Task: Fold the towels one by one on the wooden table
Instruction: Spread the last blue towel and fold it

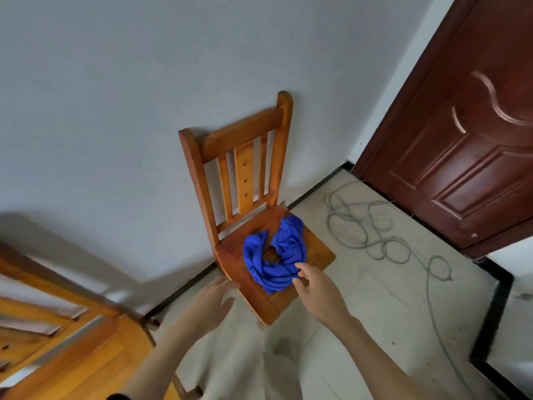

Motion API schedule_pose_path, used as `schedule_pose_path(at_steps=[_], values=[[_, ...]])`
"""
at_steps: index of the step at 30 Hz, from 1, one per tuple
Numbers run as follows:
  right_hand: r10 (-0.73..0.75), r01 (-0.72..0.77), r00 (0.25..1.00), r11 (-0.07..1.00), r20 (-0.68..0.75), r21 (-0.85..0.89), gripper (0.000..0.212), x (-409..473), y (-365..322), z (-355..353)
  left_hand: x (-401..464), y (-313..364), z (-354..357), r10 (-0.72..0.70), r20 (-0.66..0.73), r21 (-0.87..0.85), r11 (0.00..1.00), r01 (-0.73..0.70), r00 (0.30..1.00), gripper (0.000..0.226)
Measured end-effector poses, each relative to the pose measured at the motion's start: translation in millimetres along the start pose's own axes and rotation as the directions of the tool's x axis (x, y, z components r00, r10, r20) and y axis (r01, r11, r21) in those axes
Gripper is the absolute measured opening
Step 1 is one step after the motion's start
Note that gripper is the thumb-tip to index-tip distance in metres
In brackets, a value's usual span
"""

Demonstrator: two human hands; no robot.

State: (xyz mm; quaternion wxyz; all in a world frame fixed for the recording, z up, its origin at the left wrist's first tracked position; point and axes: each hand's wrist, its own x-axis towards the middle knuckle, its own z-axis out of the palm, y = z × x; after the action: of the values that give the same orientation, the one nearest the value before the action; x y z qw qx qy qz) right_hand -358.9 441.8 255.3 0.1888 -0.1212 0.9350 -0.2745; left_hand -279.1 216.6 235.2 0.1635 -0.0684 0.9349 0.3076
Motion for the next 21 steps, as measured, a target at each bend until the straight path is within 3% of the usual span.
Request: schedule_pose_path(at_steps=[7, 15, 21], values=[[0.006, -0.007, 0.982, 1.0, 0.189, 0.004, 0.04, 120, 85, 23, 132, 10, 60, -0.258, 0.043, -0.136, 0.955, 0.262, 0.965, 0.031], [-0.011, 0.034, 0.93, 0.998, 0.369, -0.056, 0.04, 218, 157, 74, 239, -21, 142, -0.531, 0.169, -0.218, 0.801, 0.557, 0.83, 0.041], [-0.032, 0.069, 0.898, 0.995, 0.44, -0.068, 0.04, 256, 188, 128, 293, -68, 183, -0.53, 0.181, -0.135, 0.821, 0.555, 0.829, 0.06]])
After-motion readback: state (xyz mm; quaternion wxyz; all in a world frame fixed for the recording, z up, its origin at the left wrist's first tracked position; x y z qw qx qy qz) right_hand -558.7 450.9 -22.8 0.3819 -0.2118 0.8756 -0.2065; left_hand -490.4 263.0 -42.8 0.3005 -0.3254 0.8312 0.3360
